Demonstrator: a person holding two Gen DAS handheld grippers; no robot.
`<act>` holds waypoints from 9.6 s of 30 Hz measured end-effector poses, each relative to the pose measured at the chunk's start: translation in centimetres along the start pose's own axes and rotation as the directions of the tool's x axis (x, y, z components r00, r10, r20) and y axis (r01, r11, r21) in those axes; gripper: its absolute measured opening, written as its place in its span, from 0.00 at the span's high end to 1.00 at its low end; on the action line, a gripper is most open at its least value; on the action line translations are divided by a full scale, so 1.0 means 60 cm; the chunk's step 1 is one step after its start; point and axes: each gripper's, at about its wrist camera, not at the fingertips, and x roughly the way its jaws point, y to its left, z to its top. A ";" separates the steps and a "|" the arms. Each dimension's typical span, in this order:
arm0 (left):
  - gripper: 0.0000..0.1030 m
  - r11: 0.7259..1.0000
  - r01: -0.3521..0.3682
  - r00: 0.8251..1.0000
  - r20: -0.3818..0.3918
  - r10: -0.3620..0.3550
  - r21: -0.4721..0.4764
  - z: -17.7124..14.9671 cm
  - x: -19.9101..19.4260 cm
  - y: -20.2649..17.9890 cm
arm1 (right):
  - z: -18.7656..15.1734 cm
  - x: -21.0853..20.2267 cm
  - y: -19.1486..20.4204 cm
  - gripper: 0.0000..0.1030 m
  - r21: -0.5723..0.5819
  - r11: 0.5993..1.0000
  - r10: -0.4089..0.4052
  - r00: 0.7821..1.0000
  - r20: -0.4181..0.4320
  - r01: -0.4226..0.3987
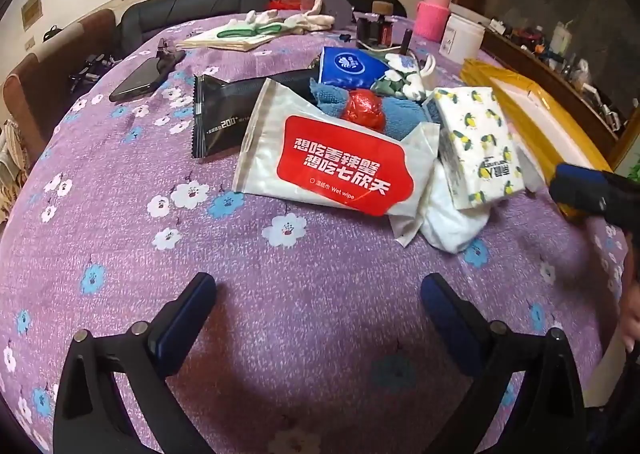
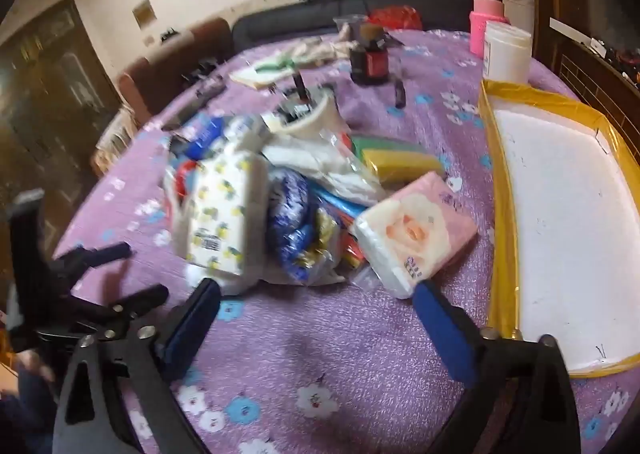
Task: Organize soft objects
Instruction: 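Grasp the lemon-print tissue pack with the right tool while the left grasps the red-white wet-wipe packet, then carry both packs to the yellow-rimmed tray and open both tools to release, then grasp the white cloth with the left tool while the right grasps the blue-white bag, then carry the white cloth and blue-white bag over the yellow-rimmed tray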
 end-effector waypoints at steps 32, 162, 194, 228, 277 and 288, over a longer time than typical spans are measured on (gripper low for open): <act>0.13 0.932 0.171 0.985 0.035 -0.169 -0.320 0.050 -0.018 0.039 | 0.012 0.019 0.054 0.47 -0.030 0.999 -0.026 0.993 0.116 0.029; 0.48 0.971 0.207 0.973 0.126 -0.192 -0.118 0.056 -0.043 -0.075 | 0.024 -0.033 -0.092 0.34 0.163 0.968 0.172 0.977 0.123 -0.191; 0.33 0.978 0.205 0.977 -0.047 -0.207 -0.039 0.057 0.057 -0.117 | -0.005 -0.008 -0.025 0.85 0.021 0.998 0.056 0.994 0.093 -0.058; 0.84 0.972 0.197 0.980 0.036 -0.194 -0.127 -0.010 -0.009 0.005 | -0.030 0.083 0.117 0.29 -0.315 0.937 0.126 0.987 -0.101 -0.152; 0.84 0.987 -0.096 0.973 0.222 0.065 0.130 0.066 -0.027 -0.177 | -0.011 -0.081 -0.126 0.67 0.184 0.974 0.082 0.962 0.260 -0.133; 0.84 0.982 -0.088 0.969 0.243 0.045 0.167 0.082 -0.037 -0.217 | -0.015 -0.083 -0.146 0.67 0.199 0.974 0.053 0.963 0.264 -0.108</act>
